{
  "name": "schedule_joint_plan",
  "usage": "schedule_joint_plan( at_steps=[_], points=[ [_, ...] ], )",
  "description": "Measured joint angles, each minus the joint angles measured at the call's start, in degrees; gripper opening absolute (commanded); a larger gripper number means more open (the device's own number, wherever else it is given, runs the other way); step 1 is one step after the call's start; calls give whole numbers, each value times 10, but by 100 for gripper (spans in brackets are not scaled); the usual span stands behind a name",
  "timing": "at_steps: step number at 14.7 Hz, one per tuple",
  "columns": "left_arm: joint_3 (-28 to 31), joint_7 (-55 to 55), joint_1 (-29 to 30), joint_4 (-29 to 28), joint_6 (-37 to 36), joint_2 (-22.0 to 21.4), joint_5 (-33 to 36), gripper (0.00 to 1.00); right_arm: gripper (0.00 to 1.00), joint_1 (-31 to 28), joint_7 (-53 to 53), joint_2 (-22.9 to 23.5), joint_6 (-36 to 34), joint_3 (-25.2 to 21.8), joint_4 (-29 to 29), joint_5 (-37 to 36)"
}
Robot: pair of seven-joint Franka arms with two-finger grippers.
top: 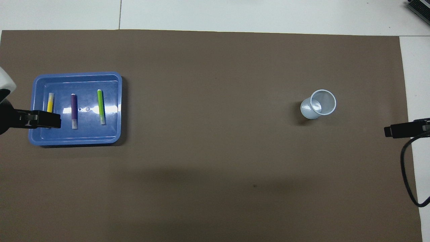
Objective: Transfer and insert pens with both arms
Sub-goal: 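Reach the left gripper down to the green pen in the blue tray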
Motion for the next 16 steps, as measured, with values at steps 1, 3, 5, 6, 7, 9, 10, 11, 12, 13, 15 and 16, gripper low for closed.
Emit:
schedule_joint_plan(
  at_steps=[1,3,5,6,7,9,10,11,12,13,15,16],
  points=[
    [0,0,0,0,0,0,0,100,100,0,0,0,0,0,0,0],
    [0,0,0,0,0,0,0,100,100,0,0,-1,0,0,-1,0],
    [1,0,0,0,0,0,0,100,100,0,0,-1,-1,0,-1,0],
    [1,0,0,0,0,0,0,100,100,-1,0,-2,-1,0,-2,0],
    [2,0,0,0,0,0,0,100,100,-1,0,-2,-3,0,-2,0],
    [2,0,0,0,0,0,0,100,100,-1,0,-3,-7,-1,-3,0],
    [2,0,0,0,-1,0,0,100,100,-1,0,-3,-10,-2,-3,0],
    [2,0,0,0,-1,0,0,100,100,-1,0,-3,-13,-2,-4,0],
    [2,0,0,0,-1,0,0,100,100,-1,0,-4,-16,-2,-4,0],
    [3,0,1,0,-1,0,0,100,100,-1,0,-5,-16,-2,-4,0],
    [6,0,1,0,-1,-1,0,100,100,-3,0,-8,-17,-2,-4,0],
    [9,0,1,0,-4,-1,0,100,100,-5,0,-9,-19,-3,-4,0]
  ],
)
